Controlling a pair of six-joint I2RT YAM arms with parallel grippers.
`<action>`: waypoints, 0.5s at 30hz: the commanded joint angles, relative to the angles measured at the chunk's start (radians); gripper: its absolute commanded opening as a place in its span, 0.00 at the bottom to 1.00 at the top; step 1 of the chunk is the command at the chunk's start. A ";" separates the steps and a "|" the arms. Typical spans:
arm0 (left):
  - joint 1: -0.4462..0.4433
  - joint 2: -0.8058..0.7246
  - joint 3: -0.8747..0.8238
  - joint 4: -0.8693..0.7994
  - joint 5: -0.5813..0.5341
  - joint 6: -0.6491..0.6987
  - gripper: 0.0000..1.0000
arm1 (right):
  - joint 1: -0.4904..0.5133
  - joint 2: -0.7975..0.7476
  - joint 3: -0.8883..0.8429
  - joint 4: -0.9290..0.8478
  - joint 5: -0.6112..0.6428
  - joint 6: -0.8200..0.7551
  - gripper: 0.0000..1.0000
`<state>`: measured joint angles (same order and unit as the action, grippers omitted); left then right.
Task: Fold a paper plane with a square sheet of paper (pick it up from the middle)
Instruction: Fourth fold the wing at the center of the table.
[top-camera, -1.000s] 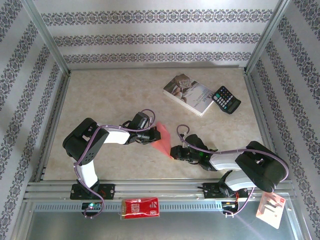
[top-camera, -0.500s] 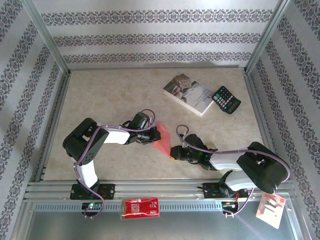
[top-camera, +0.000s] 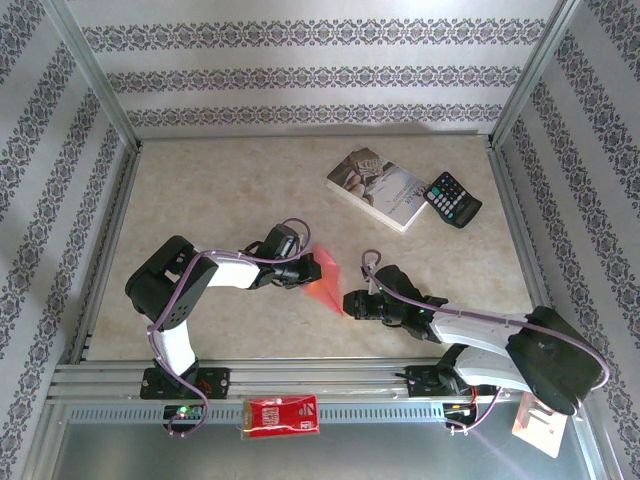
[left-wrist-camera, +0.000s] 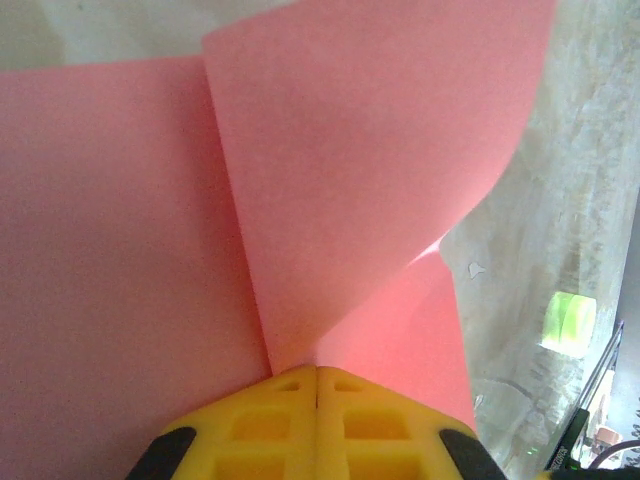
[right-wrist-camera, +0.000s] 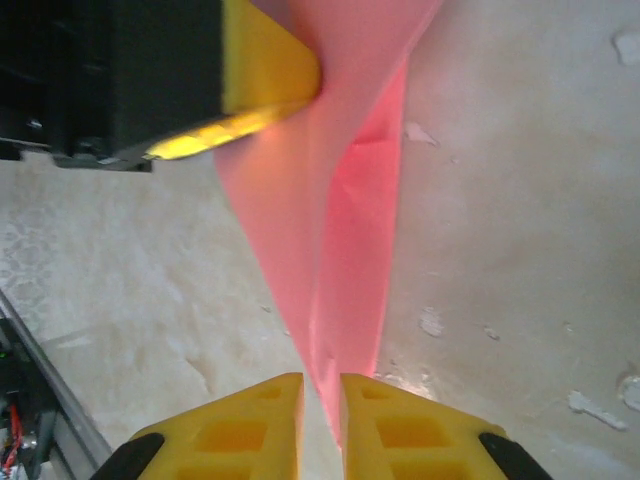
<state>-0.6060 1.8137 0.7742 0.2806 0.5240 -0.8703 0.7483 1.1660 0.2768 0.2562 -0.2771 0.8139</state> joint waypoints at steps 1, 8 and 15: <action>0.027 0.031 -0.040 -0.063 -0.059 0.022 0.01 | 0.000 -0.029 0.047 -0.062 0.010 -0.049 0.18; 0.028 0.033 -0.041 -0.064 -0.059 0.024 0.01 | 0.059 0.059 0.159 -0.085 -0.021 -0.088 0.18; 0.027 0.033 -0.040 -0.063 -0.058 0.022 0.01 | 0.042 0.210 0.201 -0.085 -0.059 -0.091 0.16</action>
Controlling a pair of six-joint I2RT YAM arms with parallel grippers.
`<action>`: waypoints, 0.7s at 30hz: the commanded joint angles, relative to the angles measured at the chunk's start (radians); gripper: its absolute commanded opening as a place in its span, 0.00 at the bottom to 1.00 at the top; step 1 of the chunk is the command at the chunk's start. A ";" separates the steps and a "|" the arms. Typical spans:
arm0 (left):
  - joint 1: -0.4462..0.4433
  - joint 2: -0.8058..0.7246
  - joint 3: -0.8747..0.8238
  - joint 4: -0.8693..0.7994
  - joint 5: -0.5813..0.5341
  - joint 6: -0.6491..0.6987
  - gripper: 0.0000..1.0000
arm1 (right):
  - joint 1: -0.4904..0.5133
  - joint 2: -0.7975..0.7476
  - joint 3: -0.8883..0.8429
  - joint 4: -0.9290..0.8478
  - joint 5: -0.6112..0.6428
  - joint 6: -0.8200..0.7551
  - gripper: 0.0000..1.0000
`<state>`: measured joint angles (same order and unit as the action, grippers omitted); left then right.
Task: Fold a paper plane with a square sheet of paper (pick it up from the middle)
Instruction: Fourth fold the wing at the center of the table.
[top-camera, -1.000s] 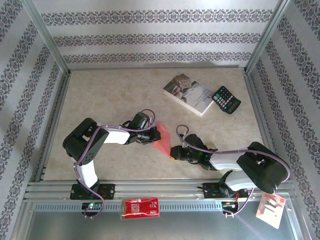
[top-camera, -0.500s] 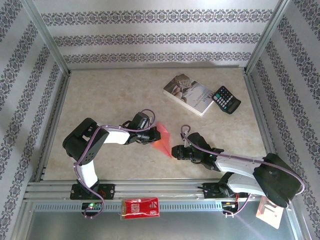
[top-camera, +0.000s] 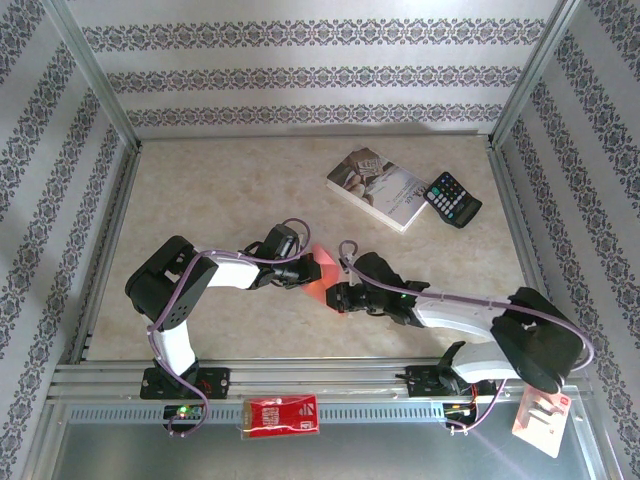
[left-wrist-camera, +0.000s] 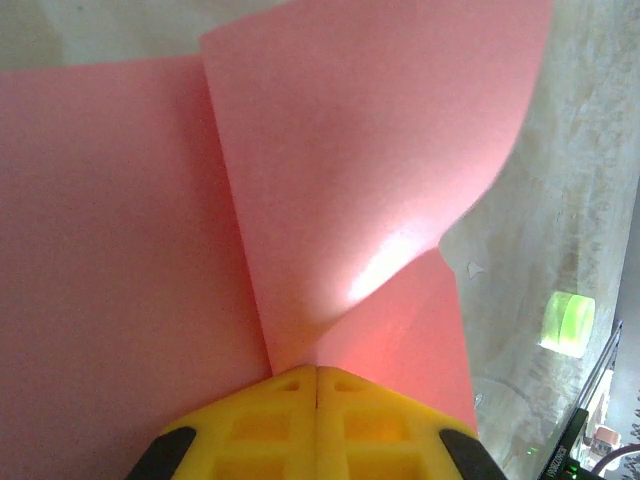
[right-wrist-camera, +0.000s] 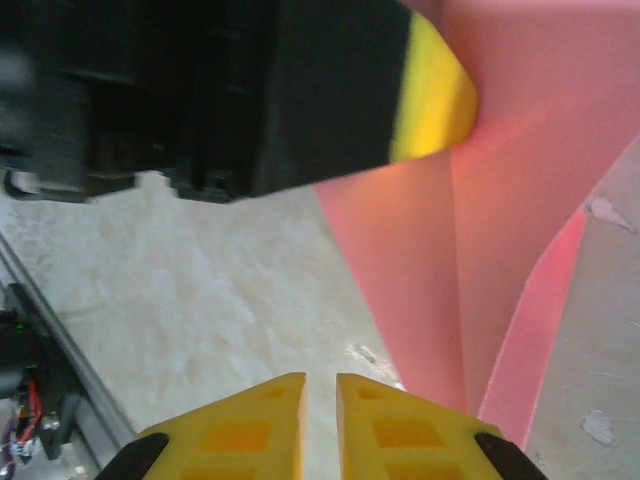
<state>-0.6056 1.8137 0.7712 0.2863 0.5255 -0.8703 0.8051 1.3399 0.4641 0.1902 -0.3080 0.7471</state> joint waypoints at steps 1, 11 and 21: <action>0.027 0.032 -0.036 -0.071 -0.059 0.022 0.01 | -0.025 0.047 0.010 -0.012 -0.037 -0.023 0.15; 0.027 0.032 -0.037 -0.072 -0.058 0.025 0.01 | -0.067 0.060 -0.005 -0.011 -0.064 -0.039 0.14; 0.027 0.037 -0.029 -0.076 -0.055 0.026 0.01 | -0.070 0.080 -0.038 0.009 -0.057 -0.031 0.13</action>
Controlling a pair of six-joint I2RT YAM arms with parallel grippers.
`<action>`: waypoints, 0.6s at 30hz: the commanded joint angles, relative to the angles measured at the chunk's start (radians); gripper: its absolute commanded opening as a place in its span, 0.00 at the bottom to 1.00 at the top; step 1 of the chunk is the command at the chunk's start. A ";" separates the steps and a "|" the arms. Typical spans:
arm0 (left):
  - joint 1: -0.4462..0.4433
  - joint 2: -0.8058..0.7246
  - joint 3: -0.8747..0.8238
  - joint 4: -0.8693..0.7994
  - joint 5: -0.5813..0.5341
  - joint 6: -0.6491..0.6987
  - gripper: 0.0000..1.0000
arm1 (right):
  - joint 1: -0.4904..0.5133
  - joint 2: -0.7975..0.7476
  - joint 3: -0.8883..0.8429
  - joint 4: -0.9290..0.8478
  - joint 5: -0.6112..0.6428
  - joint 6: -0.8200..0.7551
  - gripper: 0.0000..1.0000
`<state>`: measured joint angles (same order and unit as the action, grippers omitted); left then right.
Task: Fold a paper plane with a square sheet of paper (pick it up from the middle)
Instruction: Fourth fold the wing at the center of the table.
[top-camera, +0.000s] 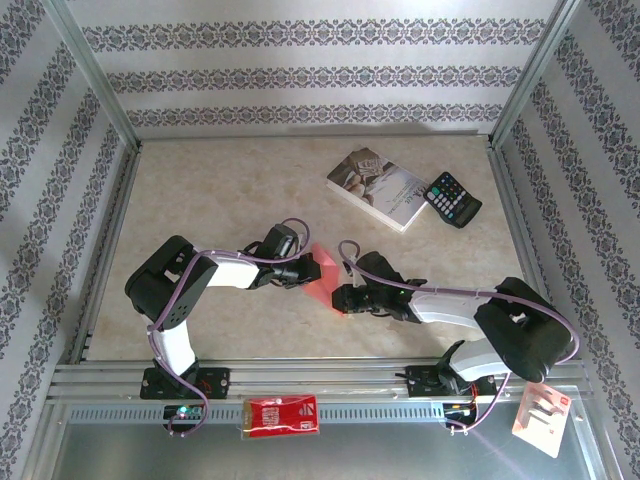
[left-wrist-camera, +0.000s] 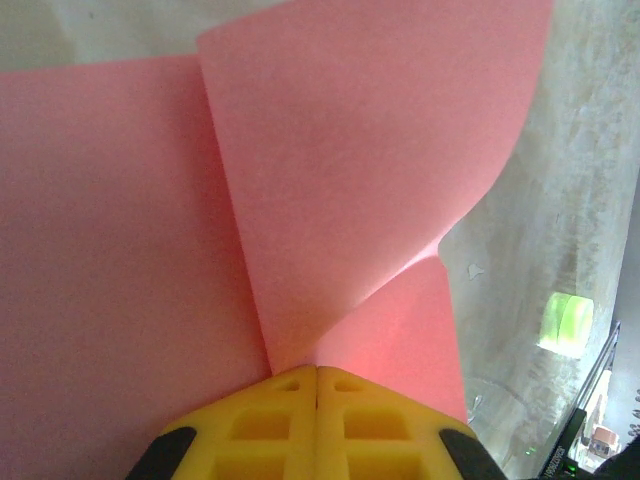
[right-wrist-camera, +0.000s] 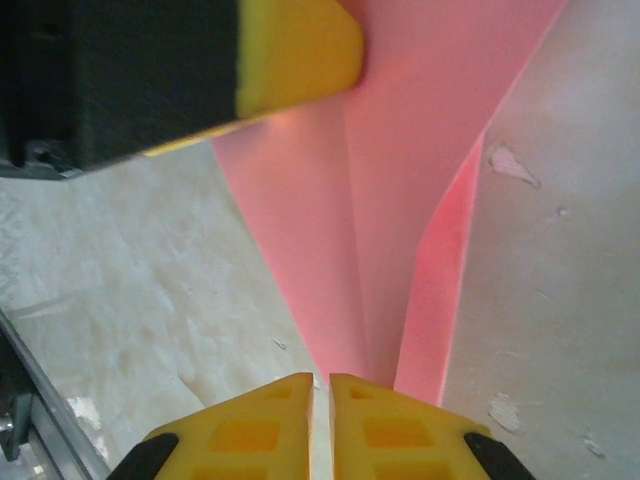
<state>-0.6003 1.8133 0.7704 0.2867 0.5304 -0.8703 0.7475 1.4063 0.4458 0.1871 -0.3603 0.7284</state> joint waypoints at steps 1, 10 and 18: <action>0.022 0.037 -0.026 -0.079 -0.060 0.028 0.01 | -0.013 0.017 -0.023 0.013 -0.004 -0.012 0.13; 0.021 0.037 -0.025 -0.081 -0.060 0.028 0.01 | -0.019 0.022 -0.040 0.015 0.003 -0.020 0.13; 0.022 0.037 -0.027 -0.080 -0.060 0.027 0.01 | -0.022 0.043 -0.046 0.011 0.004 -0.029 0.12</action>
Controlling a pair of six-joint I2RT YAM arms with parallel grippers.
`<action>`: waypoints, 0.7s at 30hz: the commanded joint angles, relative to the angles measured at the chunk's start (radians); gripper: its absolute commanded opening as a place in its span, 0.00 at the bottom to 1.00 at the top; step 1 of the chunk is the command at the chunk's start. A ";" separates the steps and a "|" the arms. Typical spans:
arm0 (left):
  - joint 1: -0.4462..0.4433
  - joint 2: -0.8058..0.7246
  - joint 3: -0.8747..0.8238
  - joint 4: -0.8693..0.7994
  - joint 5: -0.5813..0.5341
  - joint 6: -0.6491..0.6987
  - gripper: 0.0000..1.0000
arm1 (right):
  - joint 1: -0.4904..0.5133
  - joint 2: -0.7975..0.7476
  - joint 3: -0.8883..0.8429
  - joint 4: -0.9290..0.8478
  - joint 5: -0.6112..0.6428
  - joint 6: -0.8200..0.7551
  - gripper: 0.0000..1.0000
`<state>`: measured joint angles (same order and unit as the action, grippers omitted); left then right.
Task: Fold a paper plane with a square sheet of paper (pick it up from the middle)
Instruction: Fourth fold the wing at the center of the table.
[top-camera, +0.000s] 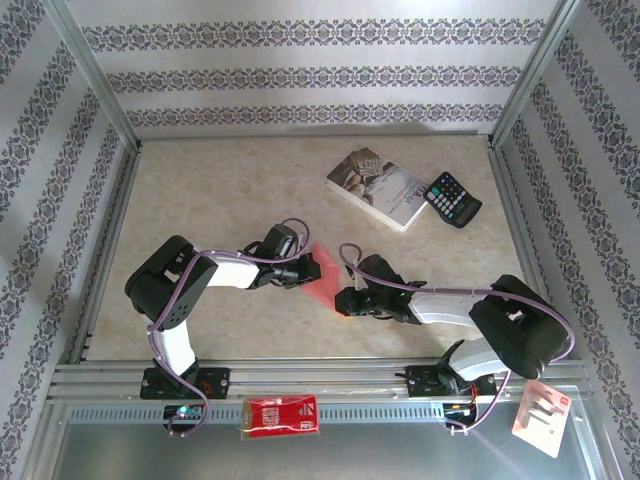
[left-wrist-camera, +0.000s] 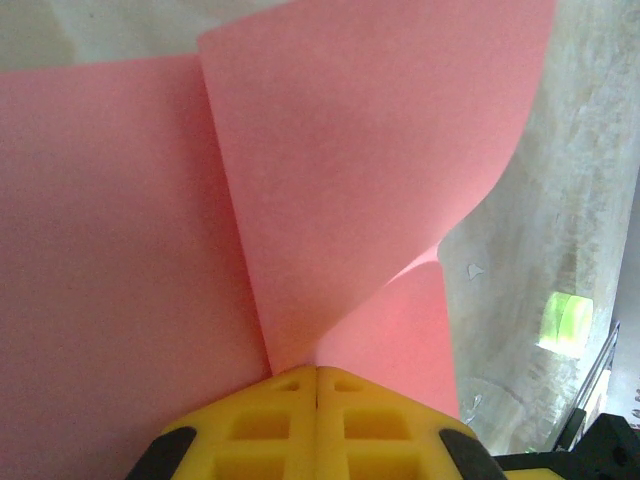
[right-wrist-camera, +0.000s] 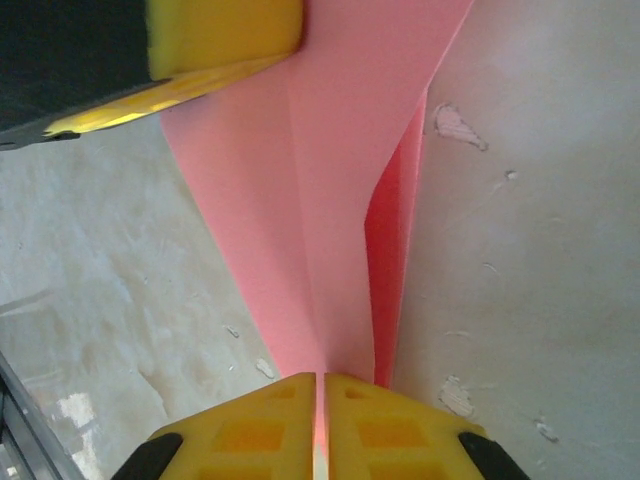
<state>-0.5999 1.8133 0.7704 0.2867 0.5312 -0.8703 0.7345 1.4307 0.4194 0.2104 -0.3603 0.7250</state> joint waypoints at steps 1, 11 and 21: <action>0.021 0.039 -0.027 -0.080 -0.059 0.027 0.01 | -0.010 0.025 -0.020 -0.012 0.005 -0.025 0.11; 0.023 0.034 -0.033 -0.086 -0.071 0.026 0.01 | -0.002 0.006 -0.070 -0.049 0.000 -0.019 0.09; 0.024 0.041 -0.032 -0.096 -0.076 0.028 0.01 | 0.028 -0.050 -0.116 -0.115 -0.003 -0.018 0.04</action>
<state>-0.5999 1.8133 0.7704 0.2867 0.5312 -0.8703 0.7425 1.3876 0.3504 0.2615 -0.3573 0.7250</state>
